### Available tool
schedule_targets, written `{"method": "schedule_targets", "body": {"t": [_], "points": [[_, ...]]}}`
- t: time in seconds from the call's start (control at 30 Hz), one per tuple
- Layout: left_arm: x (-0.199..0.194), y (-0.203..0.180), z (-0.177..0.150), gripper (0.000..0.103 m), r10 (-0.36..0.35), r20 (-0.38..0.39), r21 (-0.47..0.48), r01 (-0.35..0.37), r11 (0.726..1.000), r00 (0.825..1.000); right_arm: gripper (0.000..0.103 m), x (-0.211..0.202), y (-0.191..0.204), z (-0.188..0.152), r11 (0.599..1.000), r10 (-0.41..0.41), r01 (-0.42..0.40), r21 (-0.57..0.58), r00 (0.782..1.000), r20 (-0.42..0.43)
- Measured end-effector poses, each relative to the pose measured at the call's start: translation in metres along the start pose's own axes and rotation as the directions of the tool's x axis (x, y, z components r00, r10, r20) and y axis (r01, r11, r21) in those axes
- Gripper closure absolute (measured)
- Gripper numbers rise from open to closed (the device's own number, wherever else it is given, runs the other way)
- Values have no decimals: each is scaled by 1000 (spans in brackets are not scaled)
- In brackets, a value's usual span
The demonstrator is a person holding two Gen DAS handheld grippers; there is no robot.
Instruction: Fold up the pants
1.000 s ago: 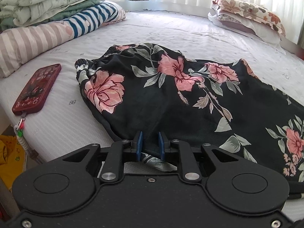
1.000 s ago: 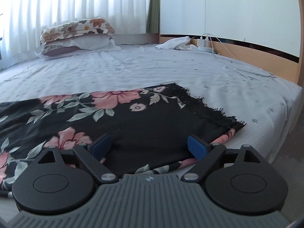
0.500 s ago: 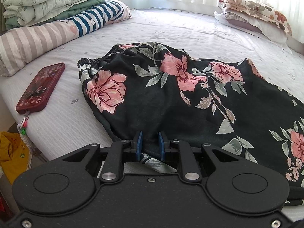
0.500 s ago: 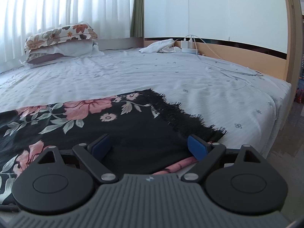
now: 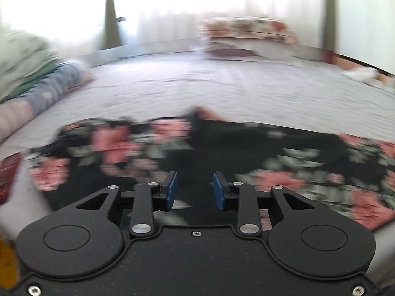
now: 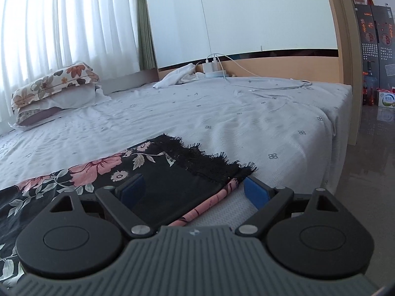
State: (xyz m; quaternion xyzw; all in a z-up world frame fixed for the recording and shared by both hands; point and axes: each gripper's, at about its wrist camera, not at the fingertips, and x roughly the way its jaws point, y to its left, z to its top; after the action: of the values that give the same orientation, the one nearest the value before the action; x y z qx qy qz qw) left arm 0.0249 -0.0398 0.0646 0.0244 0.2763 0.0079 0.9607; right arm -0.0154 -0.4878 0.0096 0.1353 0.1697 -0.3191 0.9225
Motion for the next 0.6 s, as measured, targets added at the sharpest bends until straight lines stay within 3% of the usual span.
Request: {"method": "schedule_targets", "body": {"t": [0.13, 0.27, 0.4, 0.6], "points": [[8, -69, -9, 73, -138, -29, 96, 140, 986, 990, 9, -6, 2, -4, 1000, 2, -2, 12, 1000, -16], [14, -124, -22, 72, -224, -61, 186, 231, 955, 973, 9, -1, 3, -5, 999, 43, -43, 12, 998, -43], [23, -153, -35, 72, -246, -111, 229, 266, 936, 963, 8, 10, 3, -1, 995, 91, -88, 39, 993, -71], [24, -158, -42, 73, -231, -94, 251, 247, 936, 968, 8, 30, 0, 4, 990, 131, -125, 73, 986, -98]]}}
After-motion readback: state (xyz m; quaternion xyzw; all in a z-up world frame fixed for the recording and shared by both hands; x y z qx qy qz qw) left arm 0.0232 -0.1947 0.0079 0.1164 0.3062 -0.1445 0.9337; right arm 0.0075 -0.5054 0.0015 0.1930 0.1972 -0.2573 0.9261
